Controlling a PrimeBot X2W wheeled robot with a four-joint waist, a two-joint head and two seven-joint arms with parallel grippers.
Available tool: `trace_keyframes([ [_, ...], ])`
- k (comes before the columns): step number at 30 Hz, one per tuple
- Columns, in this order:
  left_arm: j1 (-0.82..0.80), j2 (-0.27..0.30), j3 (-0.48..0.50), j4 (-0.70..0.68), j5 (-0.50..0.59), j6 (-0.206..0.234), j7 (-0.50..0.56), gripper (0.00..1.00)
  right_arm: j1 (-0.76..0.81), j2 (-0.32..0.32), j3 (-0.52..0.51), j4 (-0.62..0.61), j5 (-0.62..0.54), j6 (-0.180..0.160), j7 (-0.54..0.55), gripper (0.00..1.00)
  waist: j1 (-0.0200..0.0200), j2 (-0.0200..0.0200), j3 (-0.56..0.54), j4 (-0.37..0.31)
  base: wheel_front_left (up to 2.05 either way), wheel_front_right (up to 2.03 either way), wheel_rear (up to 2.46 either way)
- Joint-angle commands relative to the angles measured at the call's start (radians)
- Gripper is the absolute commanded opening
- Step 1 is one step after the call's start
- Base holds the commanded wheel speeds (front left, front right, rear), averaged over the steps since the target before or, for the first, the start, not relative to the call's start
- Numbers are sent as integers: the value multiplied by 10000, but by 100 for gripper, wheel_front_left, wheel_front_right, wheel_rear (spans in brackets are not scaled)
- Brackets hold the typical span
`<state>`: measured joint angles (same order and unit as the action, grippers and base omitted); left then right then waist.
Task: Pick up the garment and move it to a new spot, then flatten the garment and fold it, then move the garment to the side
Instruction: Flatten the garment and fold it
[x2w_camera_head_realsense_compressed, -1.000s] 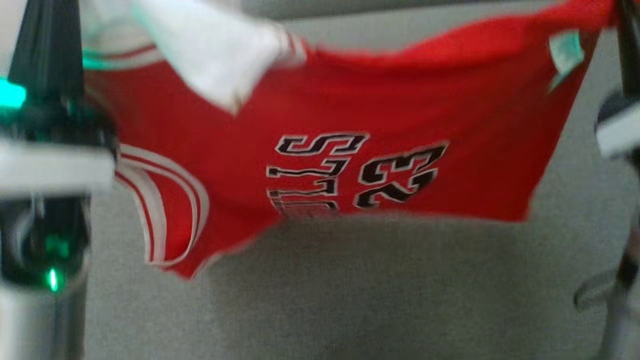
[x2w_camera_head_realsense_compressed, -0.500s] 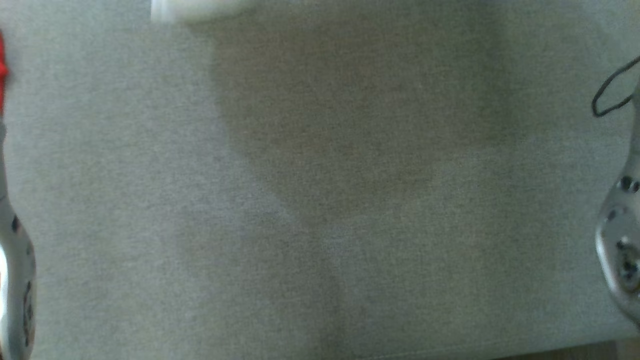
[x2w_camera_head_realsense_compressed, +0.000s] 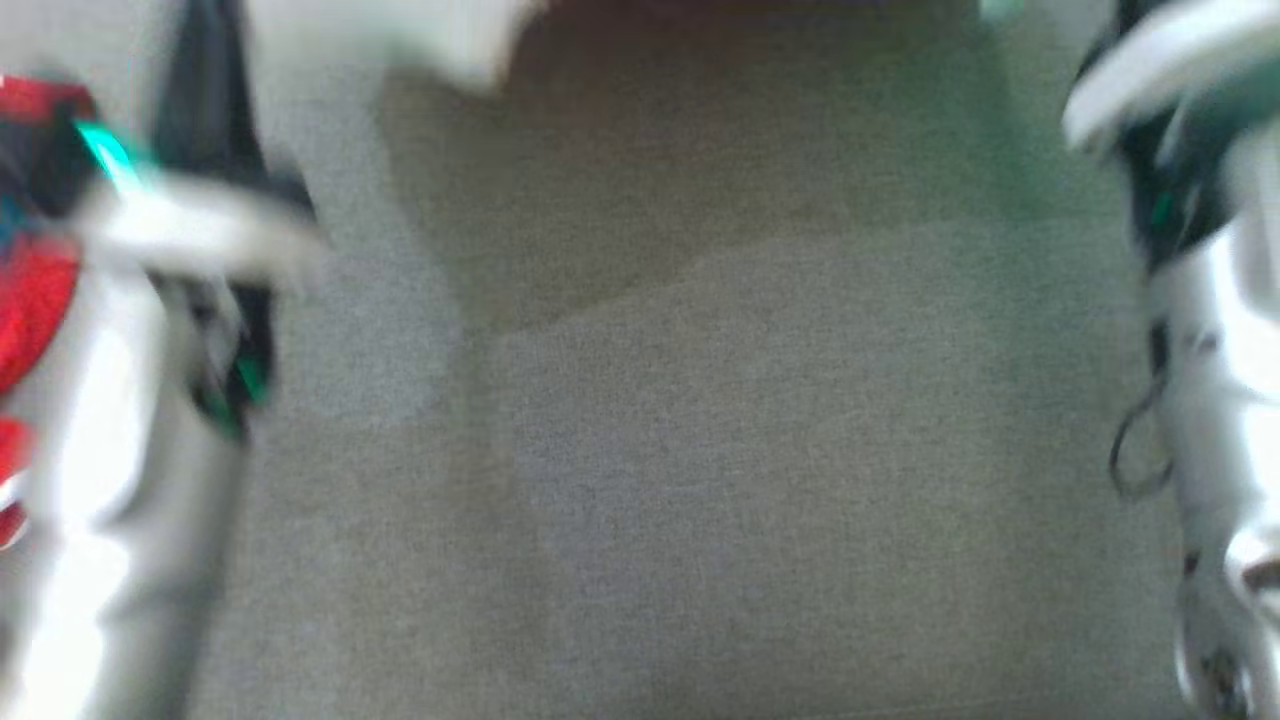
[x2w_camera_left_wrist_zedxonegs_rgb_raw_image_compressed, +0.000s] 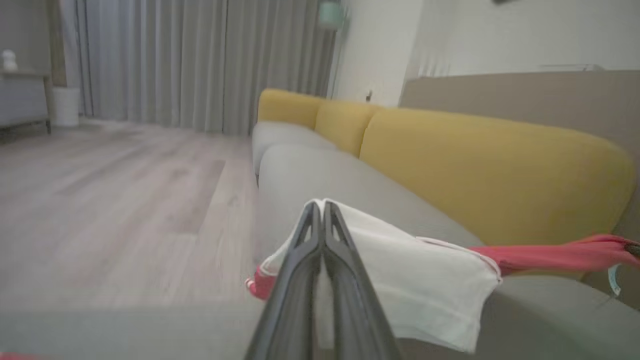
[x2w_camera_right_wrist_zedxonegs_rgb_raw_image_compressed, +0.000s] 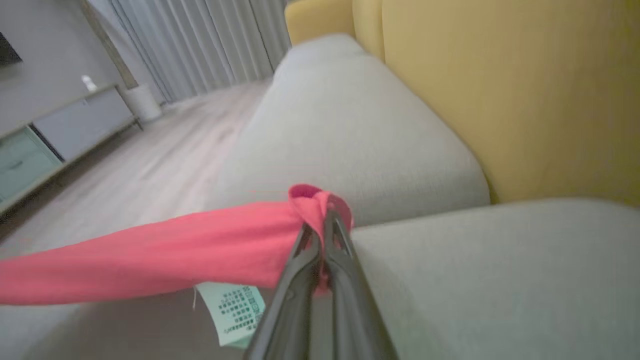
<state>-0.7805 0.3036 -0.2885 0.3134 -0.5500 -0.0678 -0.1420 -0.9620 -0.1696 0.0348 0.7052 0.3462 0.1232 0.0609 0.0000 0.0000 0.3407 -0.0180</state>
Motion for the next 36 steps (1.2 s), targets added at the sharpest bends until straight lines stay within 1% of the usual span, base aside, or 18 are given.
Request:
trace_keyframes([
  [1,759,244,288,-266,-227,169,-62,0,310,112,144,18,101,75,128,0,0,0,-250,-5,0,0,0],
  [4,2469,-33,217,-343,-662,375,70,0,1218,214,76,501,3,75,306,0,0,0,-575,-5,0,0,0],
  [7,3991,-252,159,-775,-1211,518,442,0,2106,298,2,701,-204,75,496,0,0,0,-933,67,0,0,0],
  [10,5417,-347,154,-1632,-1784,767,1003,0,3027,370,-262,703,-423,75,782,0,0,0,-1275,205,0,0,0],
  [14,7174,-326,64,-3201,-2440,1193,1879,0,4484,483,-1073,260,-919,75,1460,0,0,0,-1649,455,0,0,0],
  [15,7174,-326,64,-3201,-2440,1193,1879,0,4484,483,-1073,260,-919,75,1460,0,0,0,-1649,455,0,0,0],
  [17,7954,-239,16,-3972,-2738,1393,2318,0,5293,619,-1500,-353,-1261,75,1949,0,0,0,-1783,523,0,0,0],
  [20,8928,-11,-55,-5073,-2993,1774,2936,0,6561,854,-2068,-1878,-1773,75,2810,0,0,0,-1866,568,0,0,0],
  [22,9454,103,-76,-5782,-3240,1988,3334,0,7397,990,-2414,-3128,-2080,75,3439,0,0,0,-1879,570,0,0,0],
  [23,9790,230,-71,-6445,-3332,2159,3576,0,8110,1090,-2707,-4421,-2301,75,3979,0,0,0,-1882,569,0,0,0],
  [26,9767,194,26,-6978,-3377,2275,3562,0,8695,1170,-2925,-6000,-2255,75,4416,0,0,0,-1855,546,0,0,0],
  [28,9435,137,-44,-6912,-3255,2301,3577,0,8767,1185,-2820,-6606,-1968,75,4585,0,0,0,-1796,504,0,0,0],
  [32,8268,-195,-222,-6315,-2973,2221,3430,0,8510,1190,-2437,-6878,-1551,75,4840,0,0,0,-1600,421,0,0,0],
  [36,7055,-408,-470,-5344,-2616,1986,3310,0,7984,1191,-2141,-6611,-1504,75,5103,0,0,0,-1304,348,0,0,0],
])
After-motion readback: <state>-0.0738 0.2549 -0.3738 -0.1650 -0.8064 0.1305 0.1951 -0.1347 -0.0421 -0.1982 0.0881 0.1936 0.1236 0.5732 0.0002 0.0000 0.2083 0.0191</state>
